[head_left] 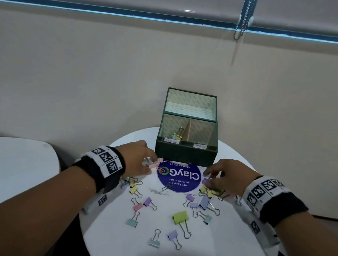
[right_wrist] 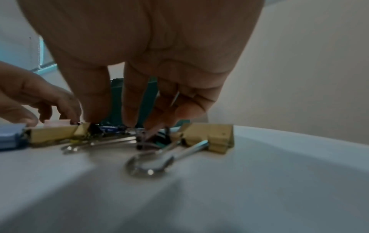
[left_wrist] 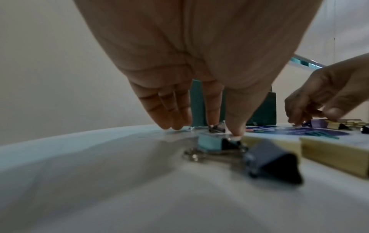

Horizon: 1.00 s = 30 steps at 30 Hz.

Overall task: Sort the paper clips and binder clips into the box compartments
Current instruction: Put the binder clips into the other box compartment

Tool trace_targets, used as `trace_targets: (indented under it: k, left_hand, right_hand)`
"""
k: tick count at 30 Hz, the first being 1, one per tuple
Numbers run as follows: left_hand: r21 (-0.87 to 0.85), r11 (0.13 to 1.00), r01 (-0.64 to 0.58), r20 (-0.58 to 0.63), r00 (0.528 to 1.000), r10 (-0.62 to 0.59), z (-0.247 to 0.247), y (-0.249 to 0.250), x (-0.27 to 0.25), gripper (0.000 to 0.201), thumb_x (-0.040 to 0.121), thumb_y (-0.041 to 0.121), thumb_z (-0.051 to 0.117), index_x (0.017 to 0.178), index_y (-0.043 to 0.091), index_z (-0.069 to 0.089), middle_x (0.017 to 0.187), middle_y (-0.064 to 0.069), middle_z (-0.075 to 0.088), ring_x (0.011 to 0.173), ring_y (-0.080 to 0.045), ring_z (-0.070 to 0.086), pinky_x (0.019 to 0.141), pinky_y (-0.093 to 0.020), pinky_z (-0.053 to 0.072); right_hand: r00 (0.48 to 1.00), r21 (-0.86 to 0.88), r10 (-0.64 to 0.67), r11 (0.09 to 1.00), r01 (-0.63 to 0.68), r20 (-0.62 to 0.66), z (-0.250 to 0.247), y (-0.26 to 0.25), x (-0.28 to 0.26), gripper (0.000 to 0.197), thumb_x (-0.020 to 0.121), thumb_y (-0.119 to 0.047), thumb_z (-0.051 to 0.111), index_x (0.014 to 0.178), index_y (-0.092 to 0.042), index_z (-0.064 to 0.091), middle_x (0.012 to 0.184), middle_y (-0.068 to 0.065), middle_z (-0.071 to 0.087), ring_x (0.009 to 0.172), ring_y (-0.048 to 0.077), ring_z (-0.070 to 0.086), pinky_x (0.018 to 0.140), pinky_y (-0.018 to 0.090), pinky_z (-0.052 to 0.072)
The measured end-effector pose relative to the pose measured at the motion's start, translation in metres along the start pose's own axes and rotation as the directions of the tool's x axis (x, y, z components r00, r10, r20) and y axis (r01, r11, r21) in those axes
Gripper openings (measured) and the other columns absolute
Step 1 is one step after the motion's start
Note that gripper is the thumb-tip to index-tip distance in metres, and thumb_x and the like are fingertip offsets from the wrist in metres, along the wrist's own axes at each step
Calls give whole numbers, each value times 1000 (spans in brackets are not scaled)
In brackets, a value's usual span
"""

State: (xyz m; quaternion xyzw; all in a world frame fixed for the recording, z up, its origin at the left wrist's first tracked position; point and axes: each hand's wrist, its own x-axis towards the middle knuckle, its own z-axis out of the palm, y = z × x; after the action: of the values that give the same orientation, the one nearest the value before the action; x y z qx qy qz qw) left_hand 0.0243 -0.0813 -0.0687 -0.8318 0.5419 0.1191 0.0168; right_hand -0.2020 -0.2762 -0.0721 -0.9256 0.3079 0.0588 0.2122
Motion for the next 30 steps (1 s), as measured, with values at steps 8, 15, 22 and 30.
trace_targets:
  k: [8,15,22,30]
  left_hand:
    - [-101,995,12,-62,998,-18,1,1,-4,10,79,20,66,79,30,64,106,13,55,98,-11,57,88,-27,50]
    - [-87,995,-54,-2,999,54,0,0,-5,40,83,26,65,119,43,66,109,12,54,101,-11,58,95,-31,50]
    - [-83,996,25,-51,998,-29,3,0,-2,13,83,41,67,94,34,67,102,9,47,91,-12,58,84,-29,52]
    - [-77,997,-25,-48,999,21,-1,8,-7,29,84,23,56,109,36,54,96,7,65,85,-17,58,75,-30,52]
  right_hand:
    - [950,-80,-240,970,229,-197,3,-1,-2,17,78,-33,80,87,-32,65,101,-16,58,96,10,51,81,23,41]
    - [915,88,-239,956,280,-324,1,-1,-7,30,74,-19,65,65,-26,37,80,-6,65,73,20,58,65,33,50]
    - [965,-67,-242,969,236,-100,7,-15,-5,6,97,-30,59,102,-33,61,91,-19,63,79,3,59,67,17,48]
    - [987,-214,-159,964,160,20,11,-25,-1,12,94,-31,65,98,-21,69,109,-6,64,98,11,60,80,23,55]
